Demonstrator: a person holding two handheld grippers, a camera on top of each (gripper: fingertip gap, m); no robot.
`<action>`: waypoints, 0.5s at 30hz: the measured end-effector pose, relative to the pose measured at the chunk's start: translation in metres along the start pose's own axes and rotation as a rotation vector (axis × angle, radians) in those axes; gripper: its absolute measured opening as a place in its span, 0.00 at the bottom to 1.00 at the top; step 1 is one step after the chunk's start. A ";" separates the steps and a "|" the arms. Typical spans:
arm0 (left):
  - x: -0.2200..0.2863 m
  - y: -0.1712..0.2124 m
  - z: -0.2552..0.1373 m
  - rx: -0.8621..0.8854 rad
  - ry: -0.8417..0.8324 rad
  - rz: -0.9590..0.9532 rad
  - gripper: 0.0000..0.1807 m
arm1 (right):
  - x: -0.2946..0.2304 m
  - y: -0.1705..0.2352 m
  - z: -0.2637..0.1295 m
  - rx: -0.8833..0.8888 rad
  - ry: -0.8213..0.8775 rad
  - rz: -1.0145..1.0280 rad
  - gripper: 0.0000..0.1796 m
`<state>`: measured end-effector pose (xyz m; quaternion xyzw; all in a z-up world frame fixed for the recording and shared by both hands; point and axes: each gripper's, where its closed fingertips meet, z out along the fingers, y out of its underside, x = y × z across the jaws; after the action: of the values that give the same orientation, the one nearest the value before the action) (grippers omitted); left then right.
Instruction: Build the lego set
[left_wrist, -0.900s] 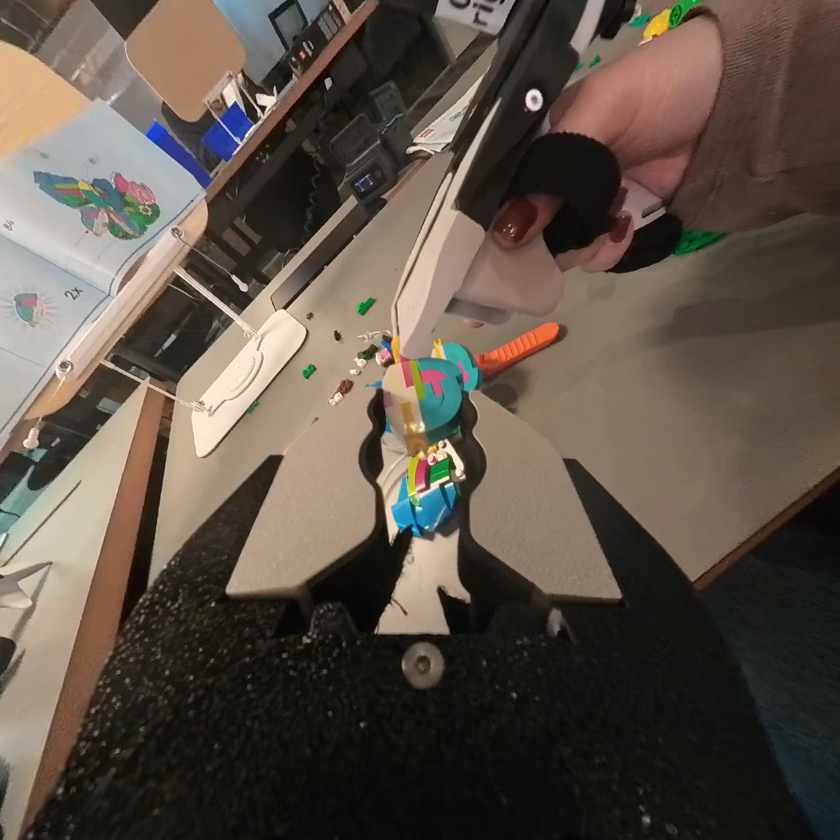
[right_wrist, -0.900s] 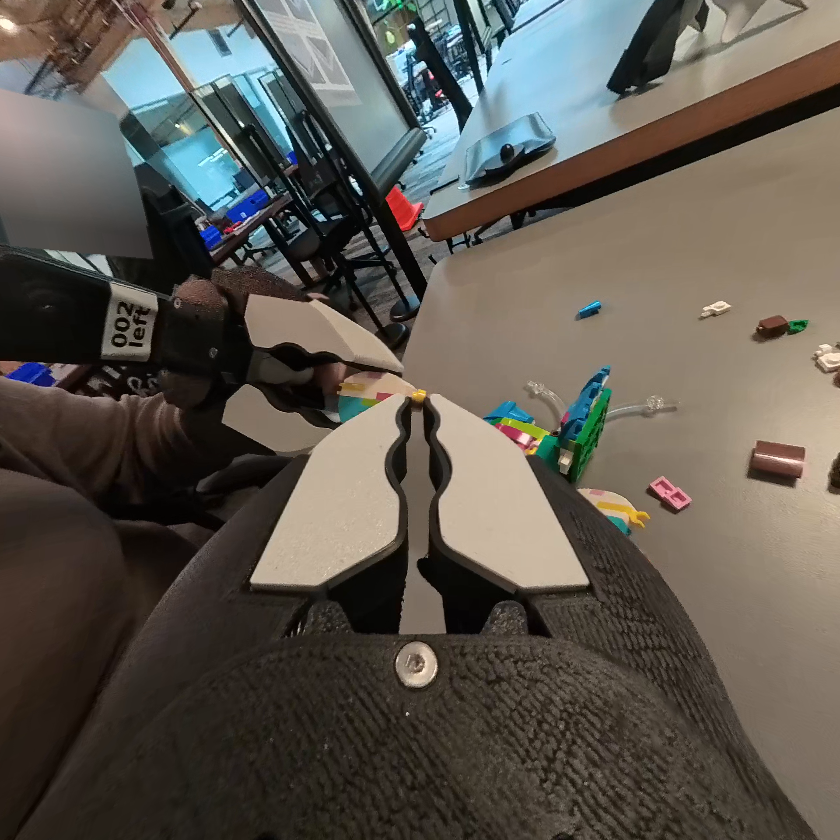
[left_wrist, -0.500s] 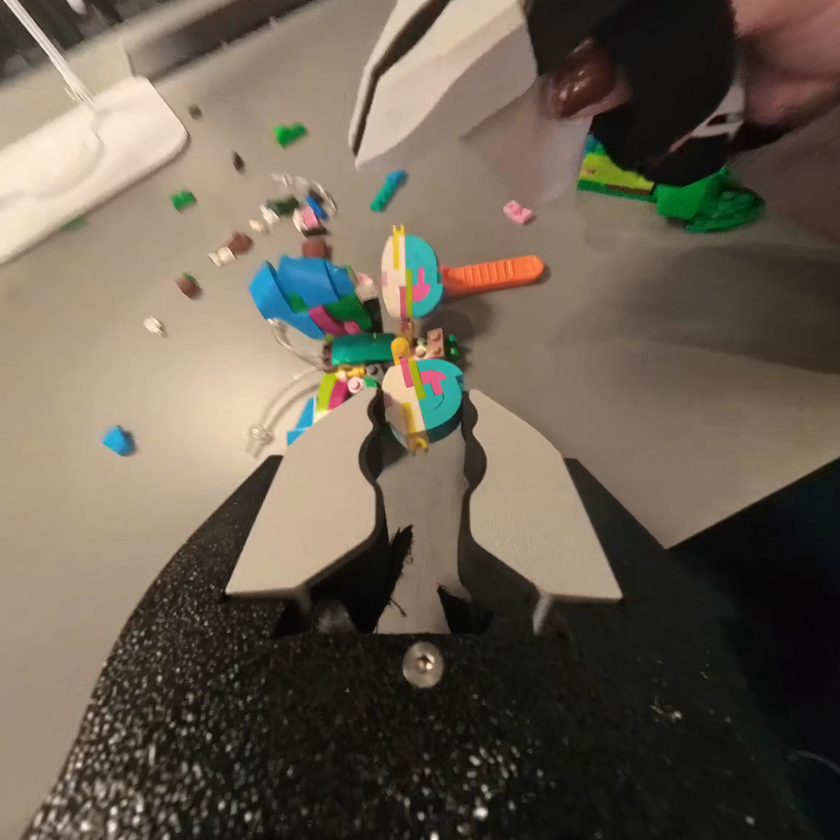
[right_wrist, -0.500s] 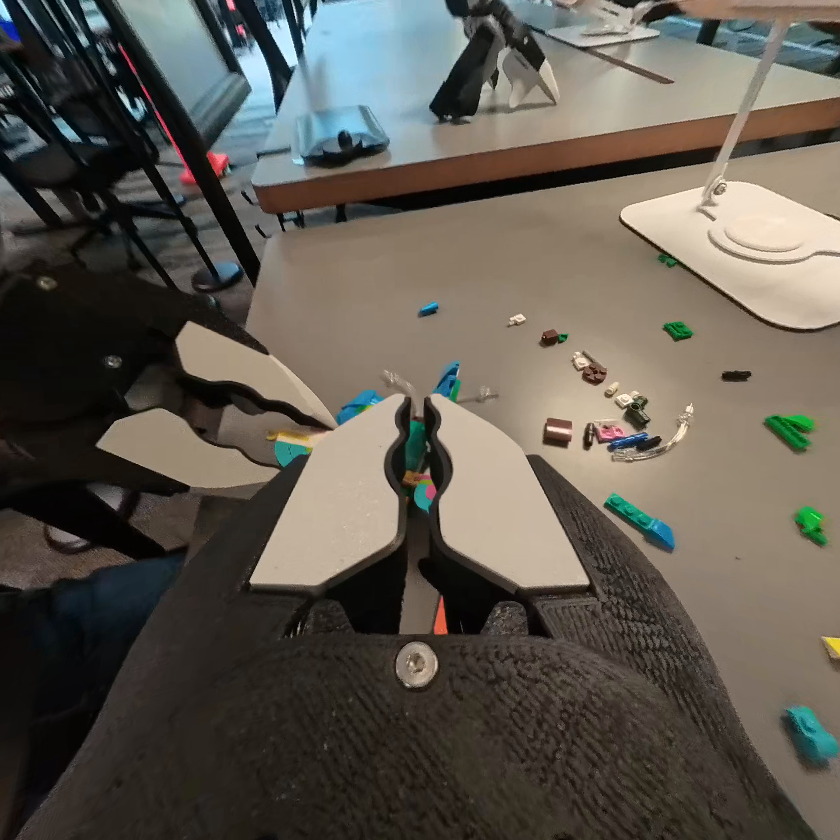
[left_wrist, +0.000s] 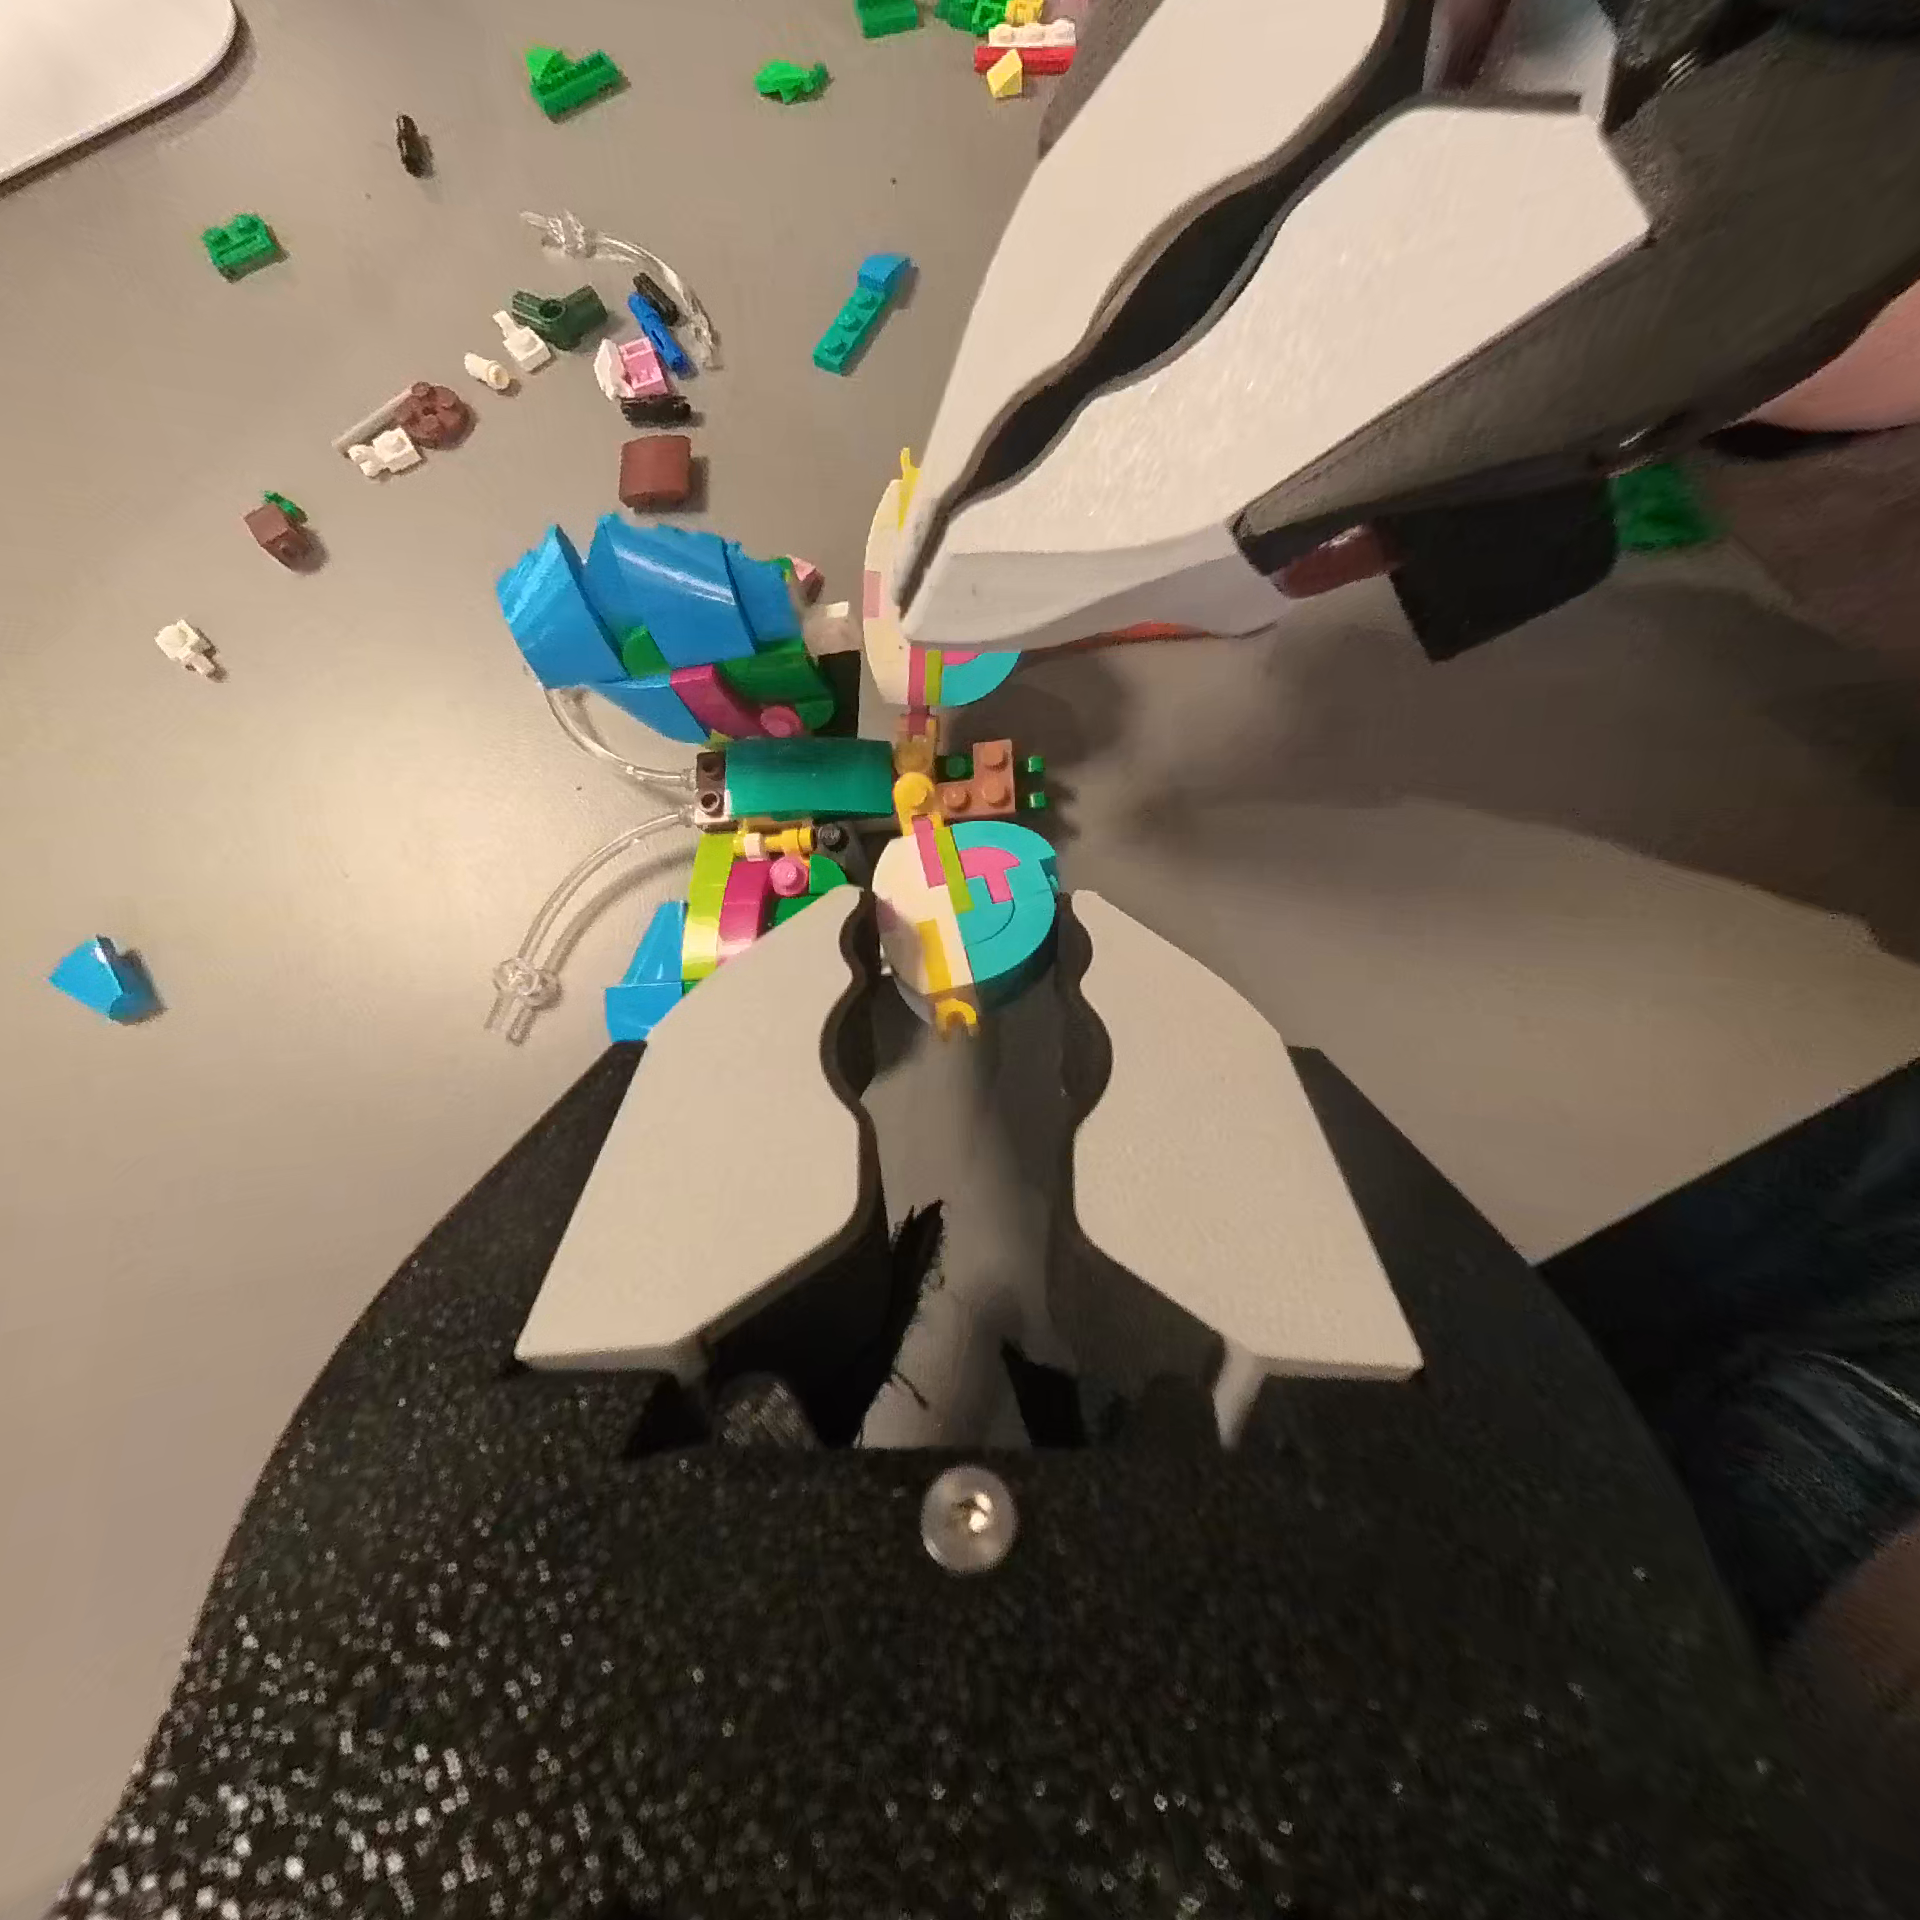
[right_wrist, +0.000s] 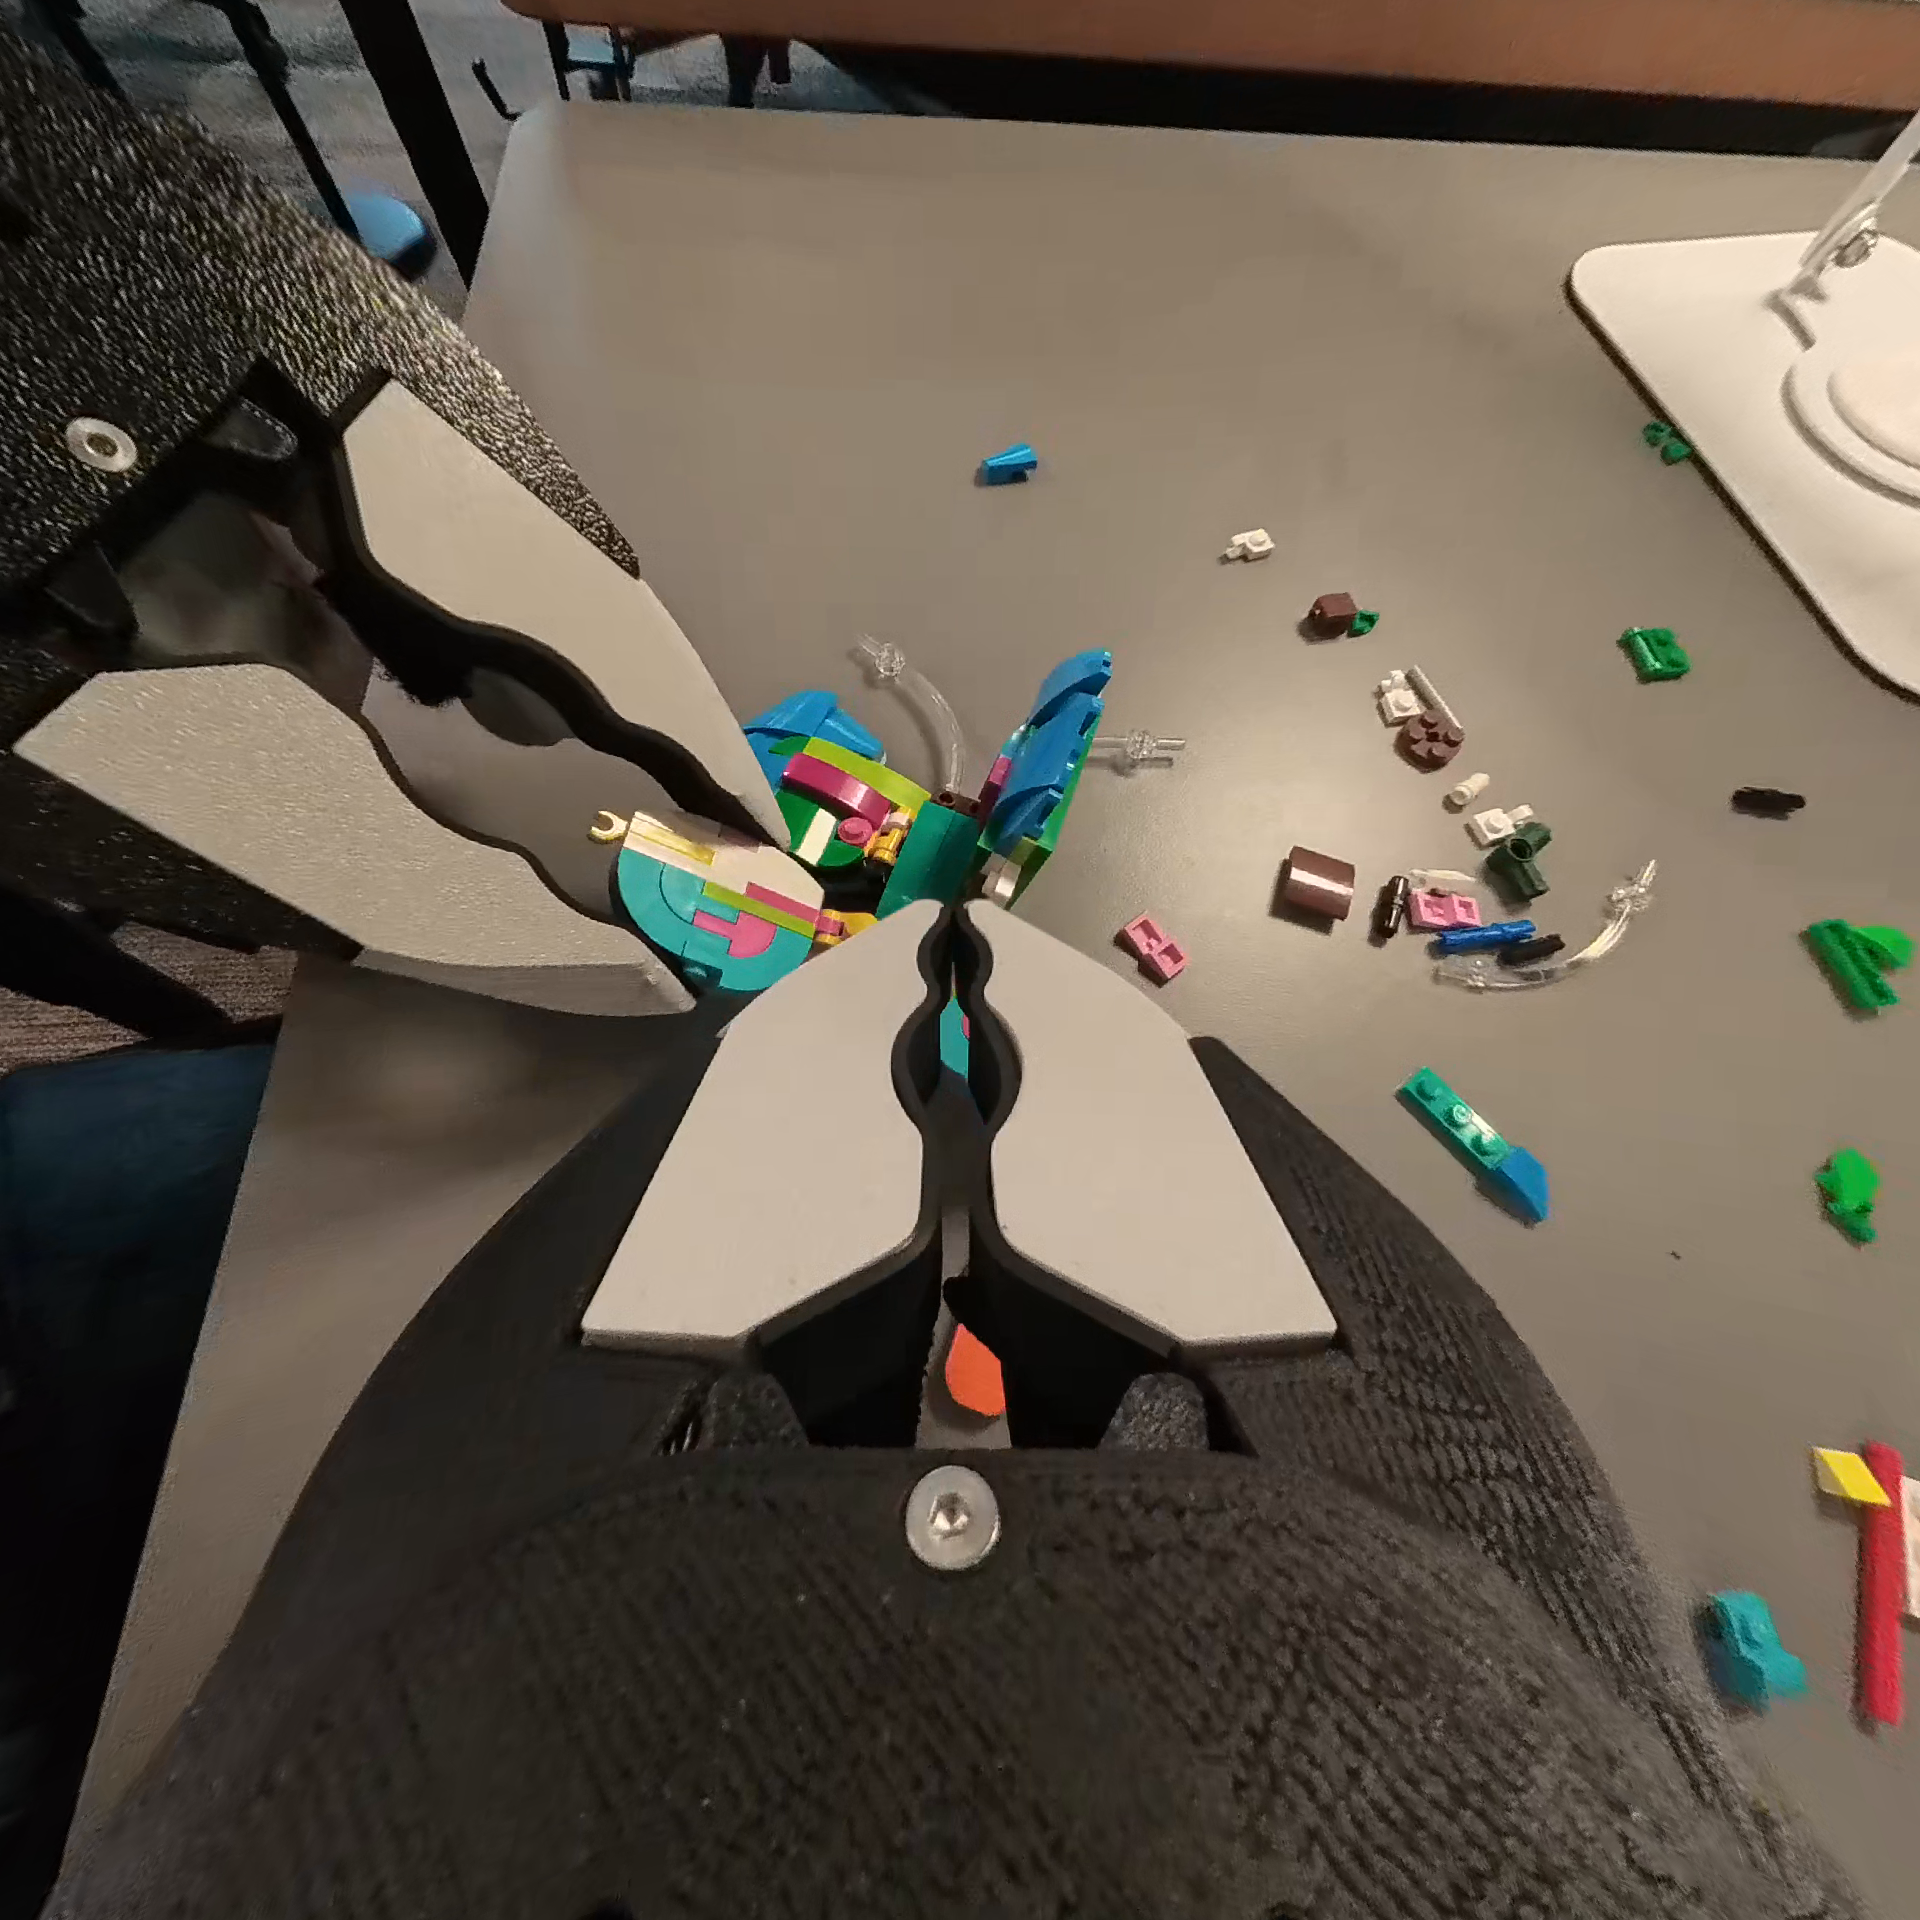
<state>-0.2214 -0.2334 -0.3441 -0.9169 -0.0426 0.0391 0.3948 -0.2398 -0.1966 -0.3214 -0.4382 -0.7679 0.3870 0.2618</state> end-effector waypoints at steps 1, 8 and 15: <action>0.000 0.000 0.000 -0.008 0.001 0.004 0.18 | 0.000 0.001 0.001 -0.003 0.001 0.001 0.00; 0.000 0.000 0.005 -0.091 0.027 0.024 0.18 | -0.004 0.005 0.006 -0.028 -0.010 -0.026 0.00; -0.002 -0.002 0.007 -0.152 0.041 0.038 0.18 | -0.007 0.013 0.015 -0.078 0.005 -0.074 0.00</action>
<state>-0.2244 -0.2274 -0.3471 -0.9455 -0.0199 0.0246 0.3242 -0.2423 -0.2040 -0.3408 -0.4205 -0.7973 0.3458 0.2605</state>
